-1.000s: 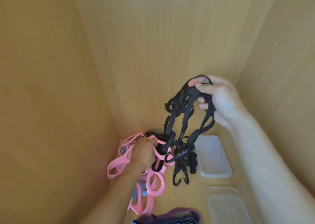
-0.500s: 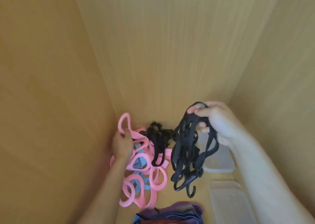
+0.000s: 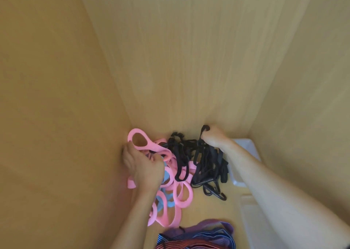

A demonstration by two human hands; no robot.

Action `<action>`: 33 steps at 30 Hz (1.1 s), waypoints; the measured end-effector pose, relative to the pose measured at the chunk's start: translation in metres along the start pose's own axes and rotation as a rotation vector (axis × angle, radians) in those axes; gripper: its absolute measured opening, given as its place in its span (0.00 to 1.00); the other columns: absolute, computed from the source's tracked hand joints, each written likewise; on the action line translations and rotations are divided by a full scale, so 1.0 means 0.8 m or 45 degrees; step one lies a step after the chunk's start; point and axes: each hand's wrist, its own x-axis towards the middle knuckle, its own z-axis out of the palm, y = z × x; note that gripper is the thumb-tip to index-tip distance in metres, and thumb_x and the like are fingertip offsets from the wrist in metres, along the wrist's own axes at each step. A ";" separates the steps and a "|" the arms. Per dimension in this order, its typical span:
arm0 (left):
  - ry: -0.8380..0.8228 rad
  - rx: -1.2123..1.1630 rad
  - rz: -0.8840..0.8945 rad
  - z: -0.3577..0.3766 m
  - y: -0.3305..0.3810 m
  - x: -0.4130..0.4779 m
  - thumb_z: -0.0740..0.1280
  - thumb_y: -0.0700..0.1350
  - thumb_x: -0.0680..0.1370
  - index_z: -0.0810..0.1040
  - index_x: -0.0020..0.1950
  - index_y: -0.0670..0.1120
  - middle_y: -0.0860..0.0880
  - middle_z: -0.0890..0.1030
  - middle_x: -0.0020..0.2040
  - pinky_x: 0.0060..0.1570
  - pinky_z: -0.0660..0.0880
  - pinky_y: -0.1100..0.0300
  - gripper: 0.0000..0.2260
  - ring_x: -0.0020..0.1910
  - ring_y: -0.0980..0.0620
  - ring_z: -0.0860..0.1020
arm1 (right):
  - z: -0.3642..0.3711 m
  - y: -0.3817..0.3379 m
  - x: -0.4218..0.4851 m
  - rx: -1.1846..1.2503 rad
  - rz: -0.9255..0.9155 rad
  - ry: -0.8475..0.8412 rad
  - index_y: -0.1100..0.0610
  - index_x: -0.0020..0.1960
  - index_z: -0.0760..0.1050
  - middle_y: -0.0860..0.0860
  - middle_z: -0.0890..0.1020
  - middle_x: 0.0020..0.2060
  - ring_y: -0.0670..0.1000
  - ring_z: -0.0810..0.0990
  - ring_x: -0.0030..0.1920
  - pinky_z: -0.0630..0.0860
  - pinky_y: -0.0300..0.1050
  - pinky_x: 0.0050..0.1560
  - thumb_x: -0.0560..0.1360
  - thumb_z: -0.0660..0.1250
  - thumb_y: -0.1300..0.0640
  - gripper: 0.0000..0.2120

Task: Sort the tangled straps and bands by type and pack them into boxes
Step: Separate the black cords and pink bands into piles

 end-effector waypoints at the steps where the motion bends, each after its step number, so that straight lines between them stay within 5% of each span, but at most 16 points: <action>1: -0.008 0.079 0.093 -0.001 -0.003 -0.004 0.69 0.35 0.71 0.62 0.76 0.37 0.38 0.63 0.76 0.77 0.56 0.46 0.34 0.77 0.40 0.59 | 0.002 0.003 0.002 -0.024 -0.012 -0.007 0.59 0.38 0.71 0.56 0.74 0.33 0.56 0.73 0.35 0.67 0.46 0.37 0.72 0.59 0.64 0.05; 5: -0.274 0.197 0.474 0.009 -0.019 -0.013 0.66 0.31 0.70 0.80 0.59 0.43 0.46 0.76 0.64 0.69 0.67 0.50 0.19 0.67 0.44 0.71 | -0.001 -0.001 0.000 -0.150 0.043 0.050 0.60 0.49 0.78 0.56 0.83 0.44 0.59 0.82 0.47 0.79 0.49 0.48 0.69 0.63 0.61 0.10; 9: -0.549 0.301 0.511 0.026 -0.037 -0.018 0.67 0.29 0.69 0.83 0.50 0.45 0.50 0.81 0.55 0.59 0.67 0.63 0.16 0.59 0.48 0.75 | -0.004 -0.022 -0.020 -0.563 0.044 0.368 0.62 0.64 0.70 0.59 0.76 0.58 0.63 0.74 0.60 0.73 0.55 0.60 0.69 0.65 0.55 0.25; 12: -0.589 0.338 0.485 0.036 -0.052 -0.020 0.70 0.31 0.68 0.81 0.54 0.47 0.50 0.79 0.58 0.59 0.70 0.59 0.18 0.61 0.47 0.74 | 0.021 -0.037 -0.044 -0.610 -0.297 0.576 0.61 0.58 0.73 0.57 0.75 0.53 0.61 0.77 0.53 0.73 0.51 0.49 0.74 0.65 0.54 0.15; 15: -0.583 0.343 0.486 0.041 -0.058 -0.017 0.70 0.32 0.69 0.79 0.57 0.48 0.51 0.77 0.59 0.60 0.71 0.58 0.19 0.62 0.48 0.73 | 0.068 -0.041 -0.052 -0.551 -0.391 0.253 0.57 0.48 0.76 0.52 0.78 0.41 0.57 0.82 0.42 0.78 0.47 0.38 0.77 0.64 0.50 0.10; 18: -0.588 0.331 0.469 0.041 -0.063 -0.015 0.70 0.34 0.70 0.78 0.59 0.48 0.51 0.76 0.60 0.58 0.66 0.63 0.18 0.61 0.50 0.72 | 0.110 -0.025 -0.030 -0.670 -0.226 0.034 0.58 0.61 0.72 0.55 0.79 0.53 0.59 0.82 0.51 0.78 0.49 0.43 0.76 0.67 0.45 0.20; 21: -0.605 0.290 0.437 0.038 -0.071 -0.018 0.70 0.36 0.71 0.79 0.56 0.48 0.52 0.77 0.59 0.57 0.65 0.64 0.15 0.59 0.51 0.72 | 0.137 -0.007 -0.008 -0.750 -0.123 0.104 0.58 0.67 0.63 0.58 0.74 0.59 0.57 0.81 0.53 0.75 0.48 0.40 0.74 0.70 0.43 0.30; 27: -0.598 0.202 0.420 0.037 -0.083 -0.025 0.70 0.33 0.69 0.80 0.46 0.50 0.58 0.74 0.50 0.54 0.65 0.67 0.12 0.52 0.57 0.70 | 0.156 0.008 0.005 -0.734 -0.086 0.130 0.57 0.63 0.67 0.57 0.71 0.59 0.56 0.81 0.48 0.79 0.47 0.39 0.72 0.74 0.49 0.26; 30: -0.583 0.172 0.395 0.038 -0.082 -0.023 0.70 0.34 0.70 0.79 0.49 0.49 0.59 0.73 0.50 0.51 0.63 0.71 0.13 0.52 0.57 0.70 | 0.142 0.002 0.006 -0.328 -0.003 0.018 0.56 0.53 0.76 0.53 0.79 0.49 0.53 0.82 0.45 0.83 0.48 0.42 0.72 0.74 0.54 0.13; 32: -0.566 0.159 0.399 0.038 -0.078 -0.022 0.69 0.35 0.71 0.78 0.49 0.50 0.58 0.73 0.50 0.51 0.65 0.68 0.12 0.52 0.55 0.72 | 0.124 -0.004 0.006 -0.121 -0.020 0.088 0.54 0.42 0.77 0.51 0.81 0.39 0.50 0.81 0.38 0.81 0.45 0.36 0.72 0.70 0.58 0.02; 33: -0.563 0.150 0.397 0.039 -0.076 -0.022 0.70 0.36 0.71 0.79 0.50 0.50 0.57 0.75 0.50 0.53 0.67 0.65 0.12 0.52 0.54 0.73 | 0.112 -0.009 0.005 -0.068 -0.044 0.145 0.52 0.38 0.76 0.49 0.80 0.36 0.48 0.79 0.35 0.77 0.41 0.31 0.73 0.70 0.59 0.06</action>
